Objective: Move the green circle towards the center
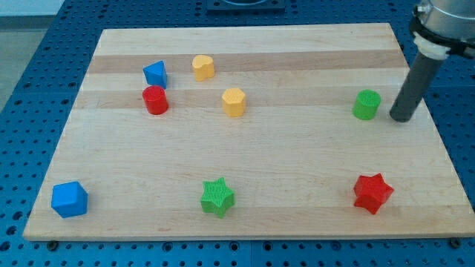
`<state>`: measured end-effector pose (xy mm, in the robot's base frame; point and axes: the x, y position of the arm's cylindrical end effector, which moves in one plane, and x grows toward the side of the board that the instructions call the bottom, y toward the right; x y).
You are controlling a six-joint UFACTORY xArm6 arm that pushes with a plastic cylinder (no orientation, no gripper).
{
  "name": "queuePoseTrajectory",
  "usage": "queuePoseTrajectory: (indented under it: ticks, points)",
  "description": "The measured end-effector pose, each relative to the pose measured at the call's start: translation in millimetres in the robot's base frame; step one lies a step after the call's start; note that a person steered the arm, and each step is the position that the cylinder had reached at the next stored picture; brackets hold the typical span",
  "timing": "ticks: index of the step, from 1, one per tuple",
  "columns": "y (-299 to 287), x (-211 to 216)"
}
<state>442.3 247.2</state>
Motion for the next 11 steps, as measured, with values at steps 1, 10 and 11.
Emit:
queuePoseTrajectory:
  ticks: [1, 10, 11]
  points:
    - [0.5, 0.6]
    - [-28.7, -27.2]
    - [-59.9, -33.4]
